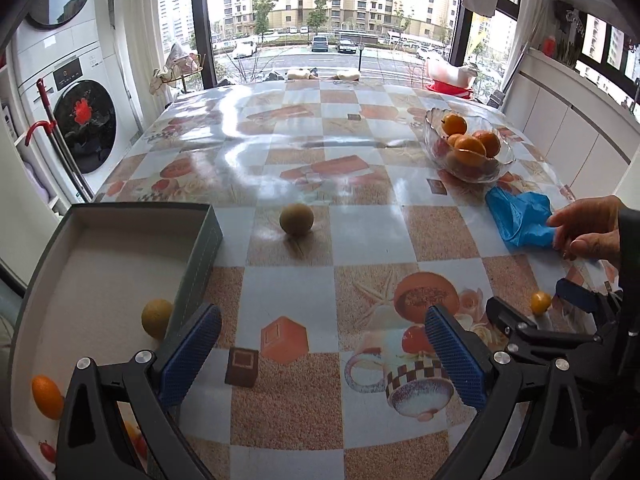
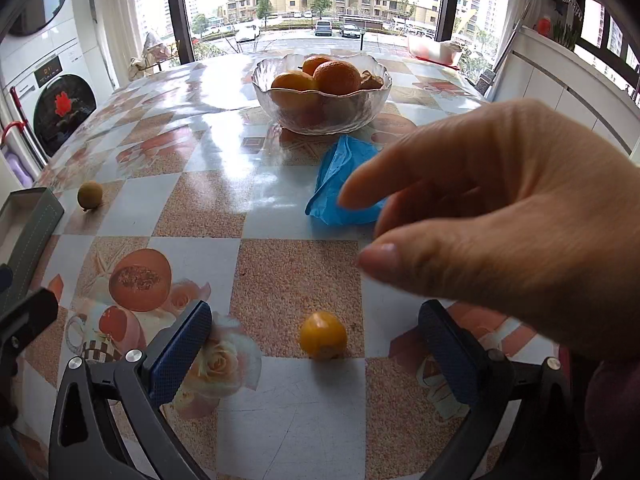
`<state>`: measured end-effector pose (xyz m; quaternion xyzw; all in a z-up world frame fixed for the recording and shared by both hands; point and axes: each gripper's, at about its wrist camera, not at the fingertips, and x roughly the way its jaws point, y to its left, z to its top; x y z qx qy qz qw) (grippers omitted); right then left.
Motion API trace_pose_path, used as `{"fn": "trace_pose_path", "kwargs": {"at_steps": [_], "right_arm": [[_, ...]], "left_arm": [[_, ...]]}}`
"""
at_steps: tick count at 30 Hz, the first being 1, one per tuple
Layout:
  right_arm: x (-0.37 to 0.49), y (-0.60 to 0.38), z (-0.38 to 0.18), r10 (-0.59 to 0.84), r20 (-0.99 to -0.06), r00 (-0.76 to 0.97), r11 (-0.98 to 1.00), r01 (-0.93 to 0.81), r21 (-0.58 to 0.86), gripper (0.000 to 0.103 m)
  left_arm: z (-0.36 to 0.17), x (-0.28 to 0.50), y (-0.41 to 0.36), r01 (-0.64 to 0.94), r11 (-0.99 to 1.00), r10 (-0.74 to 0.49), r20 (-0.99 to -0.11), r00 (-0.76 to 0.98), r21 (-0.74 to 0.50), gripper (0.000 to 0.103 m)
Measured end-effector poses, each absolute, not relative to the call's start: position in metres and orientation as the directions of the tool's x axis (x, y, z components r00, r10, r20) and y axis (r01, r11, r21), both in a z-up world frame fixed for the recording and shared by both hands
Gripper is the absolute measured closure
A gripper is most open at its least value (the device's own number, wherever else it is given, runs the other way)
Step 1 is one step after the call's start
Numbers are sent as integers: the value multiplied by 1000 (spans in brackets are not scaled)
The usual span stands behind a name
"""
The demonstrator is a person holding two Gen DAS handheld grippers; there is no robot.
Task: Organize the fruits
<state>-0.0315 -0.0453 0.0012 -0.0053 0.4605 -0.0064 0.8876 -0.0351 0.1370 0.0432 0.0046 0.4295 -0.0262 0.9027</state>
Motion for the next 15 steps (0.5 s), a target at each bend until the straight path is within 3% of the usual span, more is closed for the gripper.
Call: {"fn": "trace_pose_path", "kwargs": {"at_steps": [5,7,9,10,14,15], "right_arm": [[-31,-45,1,-16,-817,576,1000,6,-15,0],[-31,-45,1,-16,-817,576,1000,6,-15,0],[-31,-45,1,-16,-817,576,1000,6,-15,0],[-31,-45,1,-16,-817,576,1000,6,-15,0],[-31,-45,1,-16,-817,576,1000,6,-15,0],[-32,-45,1,-16,-817,576,1000,6,-15,0]], "left_arm": [[47,14,131,68,997,-19,-769,639,33,2],[42,30,126,70,995,12,-772,636,73,16],[33,45,126,75,995,8,-800,599,66,17],[29,50,127,71,995,12,-810,587,66,25],[10,63,130,59,997,17,-850,526,56,38],[10,64,132,51,998,-5,-843,538,27,47]]}}
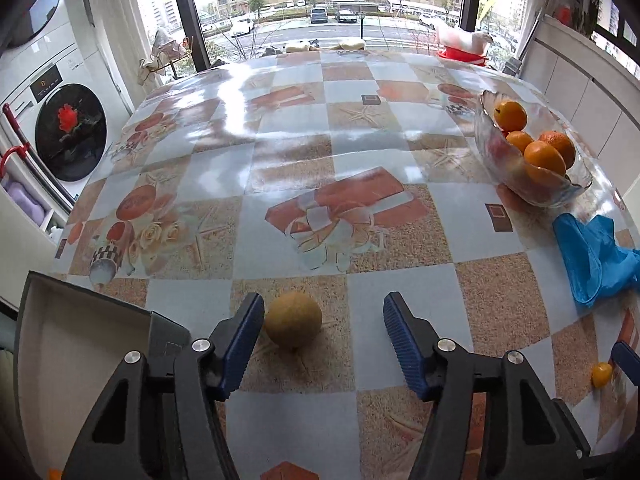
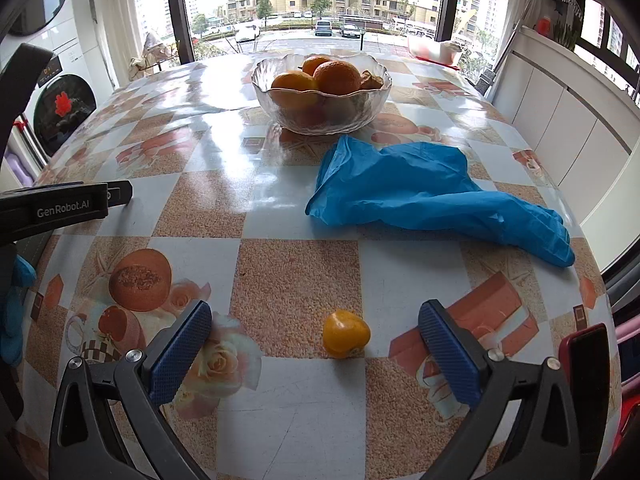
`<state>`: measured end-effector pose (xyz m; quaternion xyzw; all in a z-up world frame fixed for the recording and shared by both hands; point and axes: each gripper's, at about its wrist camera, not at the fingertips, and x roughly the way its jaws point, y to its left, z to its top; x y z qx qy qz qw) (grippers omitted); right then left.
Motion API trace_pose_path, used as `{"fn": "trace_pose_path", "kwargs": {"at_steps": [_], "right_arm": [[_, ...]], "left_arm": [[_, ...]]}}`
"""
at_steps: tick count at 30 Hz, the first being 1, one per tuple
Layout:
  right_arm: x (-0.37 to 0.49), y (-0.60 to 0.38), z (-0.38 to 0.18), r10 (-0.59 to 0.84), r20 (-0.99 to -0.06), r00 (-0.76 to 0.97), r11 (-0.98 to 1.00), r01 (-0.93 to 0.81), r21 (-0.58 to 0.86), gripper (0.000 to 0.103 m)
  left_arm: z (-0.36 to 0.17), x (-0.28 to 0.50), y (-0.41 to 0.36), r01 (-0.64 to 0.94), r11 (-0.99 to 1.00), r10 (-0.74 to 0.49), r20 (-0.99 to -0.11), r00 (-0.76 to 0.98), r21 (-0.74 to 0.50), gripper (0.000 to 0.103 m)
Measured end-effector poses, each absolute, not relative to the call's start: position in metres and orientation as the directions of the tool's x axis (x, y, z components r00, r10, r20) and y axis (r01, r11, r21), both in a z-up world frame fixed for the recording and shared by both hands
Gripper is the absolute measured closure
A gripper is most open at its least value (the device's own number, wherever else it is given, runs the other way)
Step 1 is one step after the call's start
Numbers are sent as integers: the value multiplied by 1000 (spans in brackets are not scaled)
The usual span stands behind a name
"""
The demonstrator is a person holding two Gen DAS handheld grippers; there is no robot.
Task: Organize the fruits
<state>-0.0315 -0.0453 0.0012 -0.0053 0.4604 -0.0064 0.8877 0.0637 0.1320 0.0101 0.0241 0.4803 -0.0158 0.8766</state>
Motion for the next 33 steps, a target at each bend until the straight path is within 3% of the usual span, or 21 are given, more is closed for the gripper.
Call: {"fn": "trace_pose_path", "kwargs": {"at_steps": [3,9,16,22,24,25,26,27,28,29,33], "right_arm": [[-31,-45,1,-16,-817,576,1000,6,-15,0],[-33,-49,3,31,-841,540,999,-46,7,0],[-68,-100,11,174,-801,572,980,-21,198,0],[-43,-70,8,161,-814,558,986,-59,155,5],[-43,-52,8,105,-818,565,994,-80,71,15],[-45,-45,8,77,-817,572,996,-88,33,25],[-48,-41,8,63,-812,581,995,-96,8,41],[-52,-40,9,67,-806,588,995,-103,8,49],[-56,-41,10,78,-805,588,995,-101,23,73],[-60,-44,11,111,-806,581,993,-98,66,85],[-94,-48,14,206,-775,597,978,-112,174,85]], "left_arm": [[11,62,129,62,998,-36,-839,544,-3,75],[11,33,123,93,995,-73,-831,552,-26,75],[11,-30,125,112,993,-88,-812,577,-28,75],[11,-58,127,92,996,-73,-810,583,-23,75],[11,-63,127,87,996,-69,-807,586,-21,75],[10,-66,129,84,996,-69,-806,588,-24,75],[10,-69,130,79,996,-70,-804,590,-29,75],[10,-74,132,75,997,-71,-803,592,-33,75],[9,-79,132,75,997,-72,-802,594,-34,75],[9,-84,133,76,996,-75,-800,595,-37,75],[8,-109,136,74,996,-87,-794,602,-53,75]]}}
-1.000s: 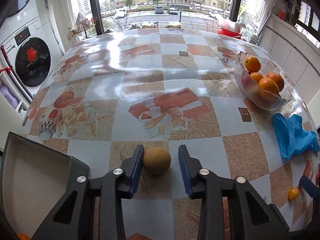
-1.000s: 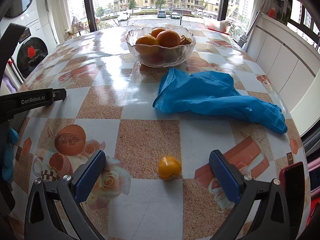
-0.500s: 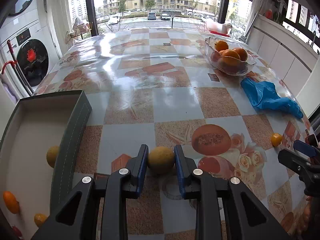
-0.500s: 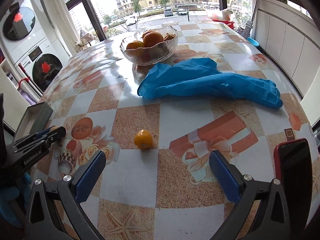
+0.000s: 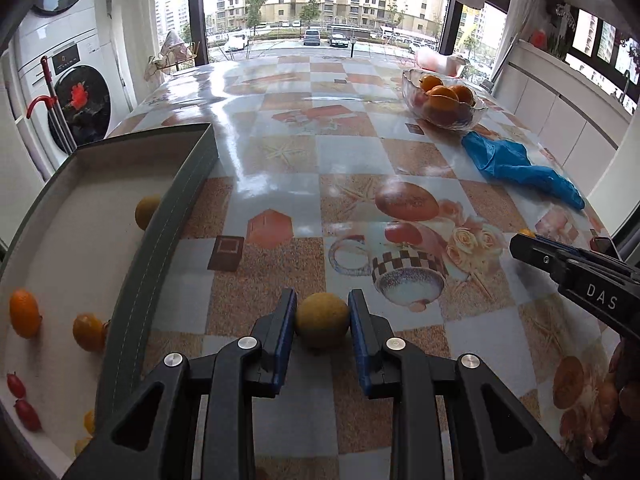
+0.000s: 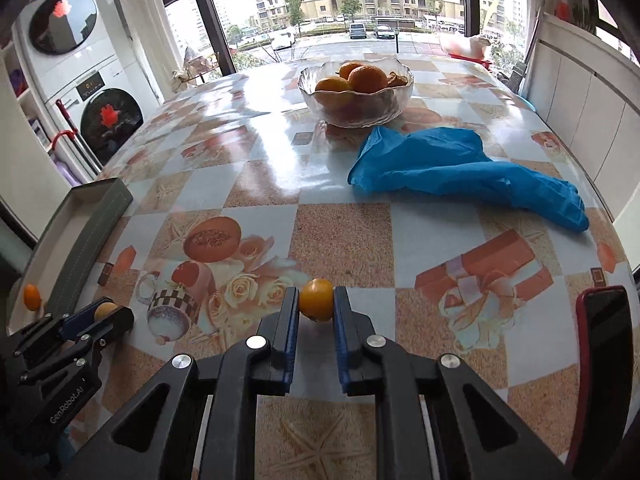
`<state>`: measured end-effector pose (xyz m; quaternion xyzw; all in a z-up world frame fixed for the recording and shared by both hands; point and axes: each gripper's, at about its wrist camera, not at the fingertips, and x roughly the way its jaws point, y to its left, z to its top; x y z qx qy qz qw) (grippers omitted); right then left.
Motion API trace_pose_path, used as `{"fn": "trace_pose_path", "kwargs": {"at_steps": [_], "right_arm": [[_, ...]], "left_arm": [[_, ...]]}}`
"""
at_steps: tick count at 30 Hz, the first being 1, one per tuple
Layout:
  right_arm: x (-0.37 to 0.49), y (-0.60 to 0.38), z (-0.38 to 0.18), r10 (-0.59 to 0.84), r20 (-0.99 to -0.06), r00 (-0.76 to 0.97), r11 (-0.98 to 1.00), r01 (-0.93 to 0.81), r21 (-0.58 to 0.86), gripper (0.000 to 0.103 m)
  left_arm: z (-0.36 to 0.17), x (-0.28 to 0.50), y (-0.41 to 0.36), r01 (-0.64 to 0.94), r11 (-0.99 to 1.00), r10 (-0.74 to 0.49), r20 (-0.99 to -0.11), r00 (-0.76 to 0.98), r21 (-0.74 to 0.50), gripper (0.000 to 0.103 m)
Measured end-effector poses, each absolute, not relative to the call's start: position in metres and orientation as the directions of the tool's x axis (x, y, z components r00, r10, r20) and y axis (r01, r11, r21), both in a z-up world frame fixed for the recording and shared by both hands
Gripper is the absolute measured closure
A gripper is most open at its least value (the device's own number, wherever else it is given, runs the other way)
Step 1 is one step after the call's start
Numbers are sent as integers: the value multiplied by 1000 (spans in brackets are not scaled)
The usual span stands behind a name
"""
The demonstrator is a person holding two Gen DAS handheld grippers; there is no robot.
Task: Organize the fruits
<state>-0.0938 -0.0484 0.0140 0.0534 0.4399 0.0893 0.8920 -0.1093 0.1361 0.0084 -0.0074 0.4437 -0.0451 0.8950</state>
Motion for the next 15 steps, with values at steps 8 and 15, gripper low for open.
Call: {"fn": "trace_pose_path", "kwargs": {"at_steps": [8,15], "right_arm": [[-143,-40,3,199,-738,644,979,-103,173,85],[-147,-60,1,209,-717,665,966,-25,259,85]], "left_arm": [[4,-146,136,88,994,-101,-758,645,-58,75],[3,-149,145,92,989,-150,-726,671,-119,75]]}}
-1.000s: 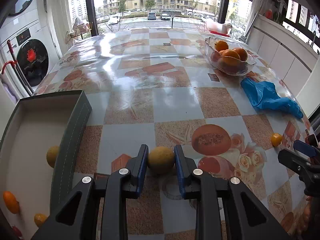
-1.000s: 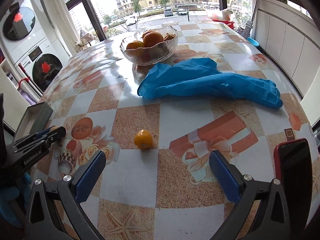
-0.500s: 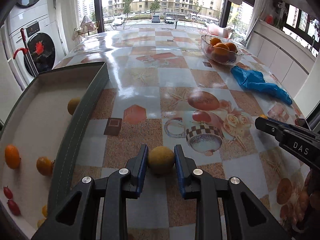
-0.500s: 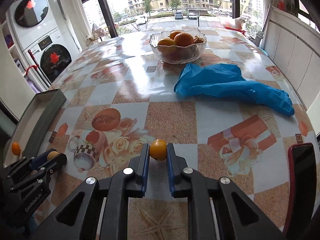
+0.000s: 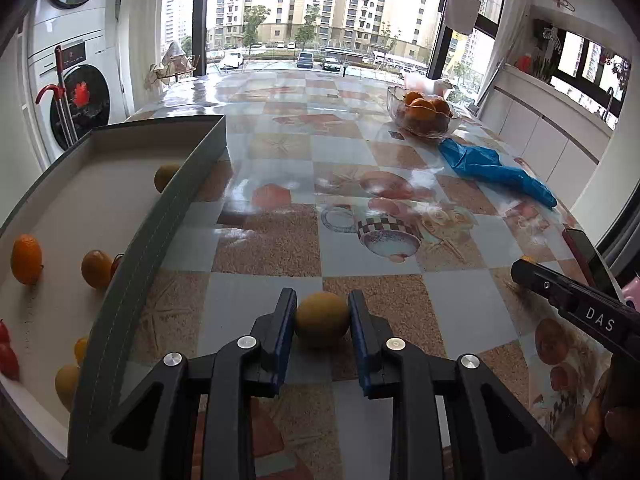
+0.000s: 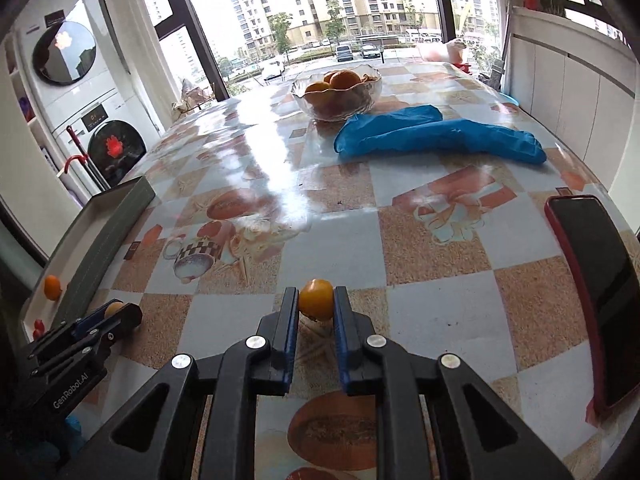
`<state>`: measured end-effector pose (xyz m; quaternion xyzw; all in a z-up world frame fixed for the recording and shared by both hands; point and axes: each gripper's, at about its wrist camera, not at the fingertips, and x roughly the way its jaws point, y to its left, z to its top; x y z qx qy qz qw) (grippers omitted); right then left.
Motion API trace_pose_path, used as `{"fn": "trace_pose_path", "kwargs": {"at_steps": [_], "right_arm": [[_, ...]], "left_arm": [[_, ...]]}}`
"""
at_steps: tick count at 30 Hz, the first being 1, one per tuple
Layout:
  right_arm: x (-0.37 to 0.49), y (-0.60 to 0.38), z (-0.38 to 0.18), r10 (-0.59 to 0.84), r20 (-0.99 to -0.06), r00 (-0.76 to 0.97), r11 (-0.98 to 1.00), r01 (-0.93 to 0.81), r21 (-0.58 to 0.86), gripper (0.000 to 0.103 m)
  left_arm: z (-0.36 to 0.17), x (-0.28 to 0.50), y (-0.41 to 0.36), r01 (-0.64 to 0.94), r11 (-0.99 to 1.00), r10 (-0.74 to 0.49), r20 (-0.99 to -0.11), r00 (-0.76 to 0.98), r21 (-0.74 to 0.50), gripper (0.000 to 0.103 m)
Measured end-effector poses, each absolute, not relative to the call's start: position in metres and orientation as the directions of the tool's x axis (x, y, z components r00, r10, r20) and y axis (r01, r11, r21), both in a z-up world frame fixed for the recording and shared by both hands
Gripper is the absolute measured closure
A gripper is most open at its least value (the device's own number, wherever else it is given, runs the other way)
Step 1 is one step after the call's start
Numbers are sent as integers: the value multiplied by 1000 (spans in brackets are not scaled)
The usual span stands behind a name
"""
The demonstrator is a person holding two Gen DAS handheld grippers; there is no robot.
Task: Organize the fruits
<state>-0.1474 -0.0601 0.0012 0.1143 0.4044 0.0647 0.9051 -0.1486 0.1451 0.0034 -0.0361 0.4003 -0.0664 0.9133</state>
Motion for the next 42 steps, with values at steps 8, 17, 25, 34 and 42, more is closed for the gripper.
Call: {"fn": "trace_pose_path", "kwargs": {"at_steps": [8,17,25,34,42], "right_arm": [[-147,-56,1,210,-719,663,969,-43,244,85],[-148,-58,1,216,-716,663,967,-42,253,85],[-148,-58,1,216,-717,663,967,-42,251,85],[-148,-58,1,217,-716,663,966,-42,253,85],[-148,-58,0,217,-716,663,967,-42,253,85]], "left_arm": [[2,-150,137,92,994,-110,-725,679,-64,75],[2,-150,135,92,994,-105,-725,681,-58,75],[2,-150,135,92,994,-104,-725,681,-56,75],[2,-150,135,92,994,-104,-725,681,-55,75],[2,-150,135,93,994,-104,-725,681,-55,75]]}}
